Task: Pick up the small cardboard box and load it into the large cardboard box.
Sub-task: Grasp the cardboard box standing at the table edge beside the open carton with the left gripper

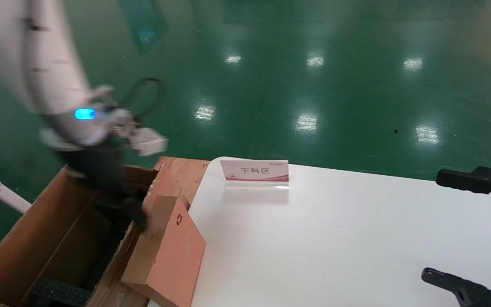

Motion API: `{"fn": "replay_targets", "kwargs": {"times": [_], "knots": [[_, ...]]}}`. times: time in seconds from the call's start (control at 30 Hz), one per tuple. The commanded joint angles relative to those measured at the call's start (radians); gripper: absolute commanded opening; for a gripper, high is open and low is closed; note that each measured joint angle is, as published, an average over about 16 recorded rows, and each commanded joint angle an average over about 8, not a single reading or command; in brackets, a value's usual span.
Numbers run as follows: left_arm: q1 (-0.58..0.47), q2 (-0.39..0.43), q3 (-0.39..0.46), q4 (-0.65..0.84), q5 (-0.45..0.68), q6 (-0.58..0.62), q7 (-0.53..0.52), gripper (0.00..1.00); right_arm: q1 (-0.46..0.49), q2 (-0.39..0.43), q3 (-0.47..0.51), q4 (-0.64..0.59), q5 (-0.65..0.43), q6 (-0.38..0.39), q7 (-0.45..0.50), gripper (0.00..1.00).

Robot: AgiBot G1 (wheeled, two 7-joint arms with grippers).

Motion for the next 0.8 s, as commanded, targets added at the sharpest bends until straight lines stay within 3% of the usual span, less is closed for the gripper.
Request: {"fn": "replay_targets", "kwargs": {"times": [0.03,0.33,0.8], "knots": [[-0.077,-0.116,0.065,-0.091,0.001,-0.001,0.043,1.00,0.000,0.000,0.000,0.000,0.000,0.000,0.000,1.00],[-0.139,-0.103,0.157,-0.095,-0.073,-0.029,0.086,1.00,0.000,0.000,-0.001,0.000,0.000,0.000,0.000,1.00],[-0.167,-0.075,0.160,-0.097,-0.160,-0.078,0.150,1.00,0.001,0.000,-0.002,0.000,0.001,0.000,-0.001,1.00]]}}
